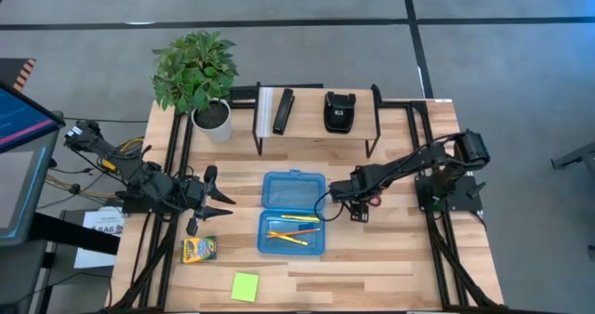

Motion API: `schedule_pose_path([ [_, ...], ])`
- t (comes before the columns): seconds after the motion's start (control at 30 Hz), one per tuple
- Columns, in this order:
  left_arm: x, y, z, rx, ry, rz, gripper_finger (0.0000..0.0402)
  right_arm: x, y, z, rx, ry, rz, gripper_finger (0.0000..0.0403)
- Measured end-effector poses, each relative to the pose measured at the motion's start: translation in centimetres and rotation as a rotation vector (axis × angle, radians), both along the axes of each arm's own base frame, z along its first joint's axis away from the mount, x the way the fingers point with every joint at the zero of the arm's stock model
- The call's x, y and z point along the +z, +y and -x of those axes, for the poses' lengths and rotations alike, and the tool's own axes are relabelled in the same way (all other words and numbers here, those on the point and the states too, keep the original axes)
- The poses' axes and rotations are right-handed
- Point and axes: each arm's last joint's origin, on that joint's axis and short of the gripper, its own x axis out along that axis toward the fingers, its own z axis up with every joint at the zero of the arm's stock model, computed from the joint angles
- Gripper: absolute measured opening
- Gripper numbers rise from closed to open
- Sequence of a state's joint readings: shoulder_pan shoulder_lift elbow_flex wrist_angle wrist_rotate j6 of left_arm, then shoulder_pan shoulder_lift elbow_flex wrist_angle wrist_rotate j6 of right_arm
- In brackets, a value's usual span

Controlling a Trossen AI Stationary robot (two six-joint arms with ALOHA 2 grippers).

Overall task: Pack school essentials
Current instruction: Put the scissor into the blue pencil box

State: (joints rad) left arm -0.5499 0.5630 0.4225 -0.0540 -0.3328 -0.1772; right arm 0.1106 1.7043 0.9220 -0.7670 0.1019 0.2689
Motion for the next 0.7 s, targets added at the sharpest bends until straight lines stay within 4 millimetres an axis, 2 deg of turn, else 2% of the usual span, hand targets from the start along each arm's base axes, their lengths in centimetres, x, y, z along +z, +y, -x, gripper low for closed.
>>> schedule_pose_path([
  [0.17,0.0,0.0,0.0,0.0,0.0,0.0,0.0107,-0.7,-0.4,0.7,-0.013,0.019,-0.001,0.028],
  [0.3,0.0,0.0,0.0,0.0,0.0,0.001,0.0107,-1.1,-0.5,1.4,-0.065,0.053,-0.007,0.0254],
  [0.6,0.0,0.0,0.0,0.0,0.0,0.002,0.0107,-1.2,-0.1,1.9,-0.131,0.072,-0.039,0.0111],
  [0.7,0.0,0.0,0.0,0.0,0.0,0.002,0.0107,-0.8,-0.1,2.8,-0.173,0.117,-0.031,0.0077],
])
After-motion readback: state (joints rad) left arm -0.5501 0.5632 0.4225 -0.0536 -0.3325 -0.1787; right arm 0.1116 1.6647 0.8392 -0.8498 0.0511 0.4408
